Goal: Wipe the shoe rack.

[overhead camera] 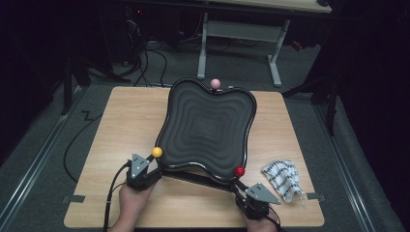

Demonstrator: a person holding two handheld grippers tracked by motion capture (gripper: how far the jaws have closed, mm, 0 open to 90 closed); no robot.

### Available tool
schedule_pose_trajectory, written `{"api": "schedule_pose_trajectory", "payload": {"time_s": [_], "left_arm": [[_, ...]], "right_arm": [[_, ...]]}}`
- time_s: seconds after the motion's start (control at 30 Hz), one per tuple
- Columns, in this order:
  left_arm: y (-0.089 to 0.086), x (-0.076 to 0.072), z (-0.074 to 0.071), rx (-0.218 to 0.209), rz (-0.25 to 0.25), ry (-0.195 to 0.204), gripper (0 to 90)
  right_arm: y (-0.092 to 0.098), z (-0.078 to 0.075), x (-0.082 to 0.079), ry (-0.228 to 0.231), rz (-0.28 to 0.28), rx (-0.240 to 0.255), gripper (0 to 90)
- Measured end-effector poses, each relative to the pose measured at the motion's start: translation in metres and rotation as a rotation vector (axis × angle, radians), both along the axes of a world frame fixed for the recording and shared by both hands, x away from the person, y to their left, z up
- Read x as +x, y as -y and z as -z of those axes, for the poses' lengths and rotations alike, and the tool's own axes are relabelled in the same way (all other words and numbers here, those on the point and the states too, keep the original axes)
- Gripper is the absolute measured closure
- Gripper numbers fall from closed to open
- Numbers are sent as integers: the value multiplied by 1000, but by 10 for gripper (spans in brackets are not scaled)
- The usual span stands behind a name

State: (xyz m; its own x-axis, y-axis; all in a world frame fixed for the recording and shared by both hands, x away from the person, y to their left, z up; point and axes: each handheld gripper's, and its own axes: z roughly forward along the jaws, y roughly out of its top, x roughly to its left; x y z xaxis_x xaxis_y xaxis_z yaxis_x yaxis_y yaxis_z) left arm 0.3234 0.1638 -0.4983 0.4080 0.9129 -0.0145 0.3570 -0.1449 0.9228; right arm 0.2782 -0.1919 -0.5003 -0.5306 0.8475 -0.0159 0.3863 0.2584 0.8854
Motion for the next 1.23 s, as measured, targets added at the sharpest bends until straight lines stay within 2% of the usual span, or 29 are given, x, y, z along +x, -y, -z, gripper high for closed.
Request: {"api": "schedule_pose_trajectory", "payload": {"time_s": [0.03,0.07,0.13,0.27,0.4,0.6,0.77,0.8,0.87,0.93,1.0,1.07,1.13,1.17,1.23], "left_arm": [[5,-1,-1,14,10,5,700],[12,-2,-2,45,-1,11,737],[15,-3,-1,26,12,9,744],[18,-13,-1,36,32,14,746],[13,-21,1,26,5,24,747],[8,-5,1,29,-26,27,747],[9,-1,2,8,-64,22,741],[8,-2,1,13,-65,14,731],[5,-7,-2,5,-59,3,646],[-2,-15,-5,-16,-37,-31,567],[-9,-28,-3,-23,-10,-53,509],[-15,-45,3,-19,2,-45,474],[-21,-51,4,-69,-3,-66,472],[-22,-50,0,-99,1,-62,451],[-21,-51,-5,-77,-7,-5,437]], "right_arm": [[4,0,-2,1,9,-1,747],[5,0,-3,1,16,-4,747],[9,0,-4,4,40,-10,747],[16,0,5,-3,62,5,747],[14,1,24,-1,60,20,746],[5,3,55,19,33,21,746],[4,2,60,11,28,27,733],[4,2,60,14,31,29,689],[5,-1,58,10,40,35,588],[9,-2,56,-18,38,60,515],[13,-3,51,-31,21,74,429],[16,-3,43,-19,6,64,340],[18,-4,35,-4,-7,56,299],[19,-4,32,0,-8,55,280],[21,-6,29,12,1,58,261]]}}
